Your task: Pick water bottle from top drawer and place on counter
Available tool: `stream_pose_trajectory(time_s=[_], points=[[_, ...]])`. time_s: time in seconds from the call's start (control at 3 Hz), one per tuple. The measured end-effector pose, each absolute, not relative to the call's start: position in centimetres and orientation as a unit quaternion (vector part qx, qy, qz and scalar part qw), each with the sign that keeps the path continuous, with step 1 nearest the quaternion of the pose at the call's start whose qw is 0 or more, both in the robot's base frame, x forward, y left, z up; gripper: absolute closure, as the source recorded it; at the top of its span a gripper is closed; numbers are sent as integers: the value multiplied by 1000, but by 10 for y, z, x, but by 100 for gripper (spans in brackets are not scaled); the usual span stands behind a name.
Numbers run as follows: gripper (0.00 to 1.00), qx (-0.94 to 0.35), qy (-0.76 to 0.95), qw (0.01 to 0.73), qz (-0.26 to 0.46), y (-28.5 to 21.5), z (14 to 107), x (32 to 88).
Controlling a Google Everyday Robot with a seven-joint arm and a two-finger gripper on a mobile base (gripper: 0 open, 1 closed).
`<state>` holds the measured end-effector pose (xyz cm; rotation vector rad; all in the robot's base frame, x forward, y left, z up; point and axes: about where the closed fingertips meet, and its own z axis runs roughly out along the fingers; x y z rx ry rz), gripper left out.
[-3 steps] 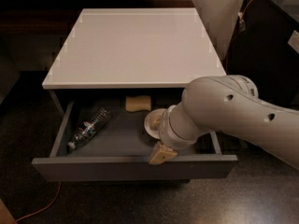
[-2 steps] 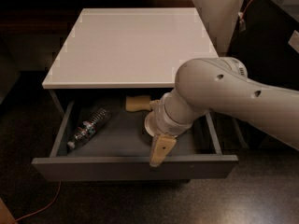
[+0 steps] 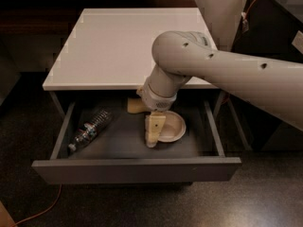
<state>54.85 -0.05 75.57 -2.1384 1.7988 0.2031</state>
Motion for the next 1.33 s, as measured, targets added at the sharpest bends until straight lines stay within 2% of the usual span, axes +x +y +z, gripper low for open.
stream_pose_trajectory(time_s=[0.67,1.33], points=[[0,-842,521,99,97,51,722,566],[0,-848,514,96,88,56,721,568]])
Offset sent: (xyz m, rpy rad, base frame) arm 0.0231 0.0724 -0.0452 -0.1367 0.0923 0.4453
